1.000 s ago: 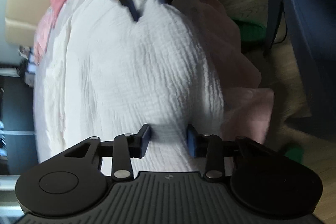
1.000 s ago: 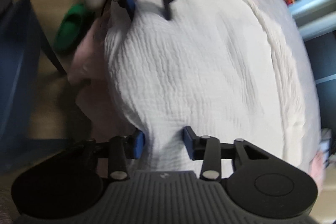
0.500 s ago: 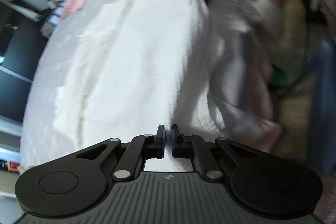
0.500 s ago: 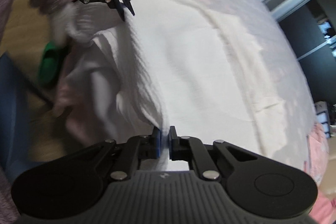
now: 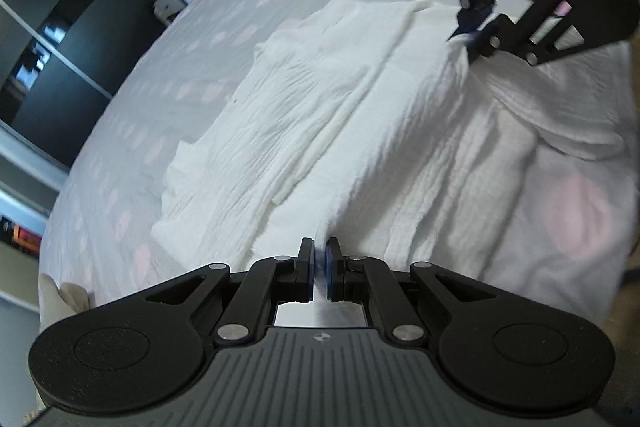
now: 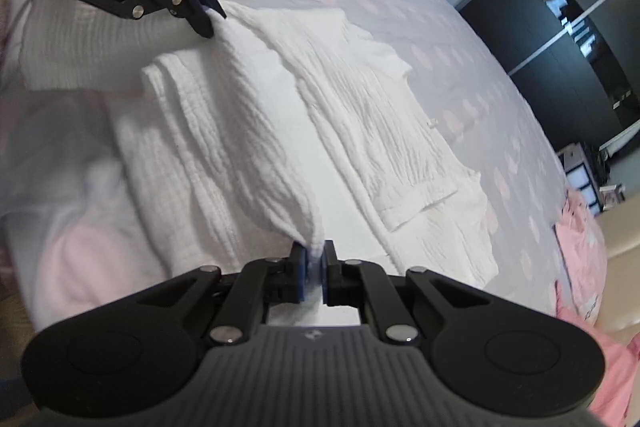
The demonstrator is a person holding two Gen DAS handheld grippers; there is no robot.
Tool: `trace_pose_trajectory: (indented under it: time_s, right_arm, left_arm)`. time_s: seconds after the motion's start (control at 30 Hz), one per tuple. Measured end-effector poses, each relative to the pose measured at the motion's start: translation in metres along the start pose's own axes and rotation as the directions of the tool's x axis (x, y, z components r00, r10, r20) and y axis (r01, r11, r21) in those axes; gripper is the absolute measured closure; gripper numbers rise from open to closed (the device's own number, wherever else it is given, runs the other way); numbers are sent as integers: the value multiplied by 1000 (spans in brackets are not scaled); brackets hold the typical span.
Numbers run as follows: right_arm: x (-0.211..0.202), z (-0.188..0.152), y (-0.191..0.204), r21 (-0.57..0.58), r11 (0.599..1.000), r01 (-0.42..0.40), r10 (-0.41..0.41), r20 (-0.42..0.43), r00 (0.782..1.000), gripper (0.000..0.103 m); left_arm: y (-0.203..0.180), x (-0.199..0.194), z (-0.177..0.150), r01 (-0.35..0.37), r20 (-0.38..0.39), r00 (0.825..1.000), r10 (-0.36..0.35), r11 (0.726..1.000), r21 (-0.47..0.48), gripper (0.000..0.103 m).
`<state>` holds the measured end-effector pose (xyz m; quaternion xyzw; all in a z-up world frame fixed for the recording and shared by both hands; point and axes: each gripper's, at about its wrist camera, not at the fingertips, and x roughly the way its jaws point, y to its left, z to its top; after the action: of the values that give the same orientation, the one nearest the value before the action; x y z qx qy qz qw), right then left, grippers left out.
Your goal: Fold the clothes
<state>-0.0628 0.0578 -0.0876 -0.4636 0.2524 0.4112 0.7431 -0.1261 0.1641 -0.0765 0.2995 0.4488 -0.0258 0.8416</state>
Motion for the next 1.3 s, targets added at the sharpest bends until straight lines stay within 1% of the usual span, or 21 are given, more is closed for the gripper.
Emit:
trace_pose_trajectory:
  time_s: [0.13,0.23,0.33,0.4,0.43,0.47,0.5,0.57,0.7,0.8,0.9,0.97,1.0,1.03,1.07,1.13,1.3]
  right_arm:
    - [28,7,-11,46,999,-21,23,-29,999,94]
    - [51,9,-13,76,996,-51,55,-50,997,93]
    - [70,7,-14,103,991,-83,90,-71,993,90]
    - [74,6,-13,104,991,-89,97,-75,993,82]
    - [75,5,-15,113,990,-88,96,-73,993,80]
    - [75,5,-17,128,988,-87,96,-71,993,74]
    - [73,5,-21,148,985,-87,98,-67,993,66]
    - [64,5,-28,191,977,-92,103,-45,994,61]
    - [43,1,-35,239,966,-98,105,-13,994,59]
    - [25,-7,-29,252,960,-121,127,-5,992,58]
    - [7,-17,-21,260,954,-150,156,1,988,56]
    - [-3,-24,-9,255,951,-175,182,-1,983,55]
    - [-8,-27,-3,251,950,-185,192,-4,981,52]
    - [-12,-30,4,247,949,-195,203,-7,979,51]
    - [-16,-33,10,244,948,-204,213,-9,977,51]
    - [-21,-38,22,234,947,-220,229,-12,973,49]
    - [-25,-46,51,180,955,-235,241,-12,971,48]
  left_arm:
    - [11,22,3,2,-51,999,-3,1000,-13,100]
    - [12,42,-2,20,-87,996,-24,999,-42,100]
    - [11,58,-8,39,-112,993,-46,997,-62,95]
    - [13,61,-11,45,-113,992,-53,997,-67,94]
    - [15,60,-12,46,-110,993,-54,996,-75,91]
    - [18,55,-13,46,-103,993,-55,995,-87,88]
    - [22,50,-14,46,-94,994,-56,994,-100,87]
    - [30,40,-15,44,-75,996,-54,991,-124,84]
    - [39,13,-22,16,-54,998,-24,990,-139,80]
    - [35,-6,-31,21,-56,998,-29,990,-137,78]
    - [21,-18,-44,38,-70,996,-46,992,-117,75]
    - [7,-23,-54,53,-86,994,-61,994,-93,71]
    - [-1,-25,-58,53,-95,994,-60,996,-78,69]
    - [-8,-27,-62,52,-102,993,-58,997,-61,65]
    - [-15,-29,-66,52,-110,992,-56,998,-44,63]
    - [-26,-31,-73,41,-127,991,-43,999,-17,63]
    - [-38,-27,-81,22,-161,987,-26,999,-28,63]
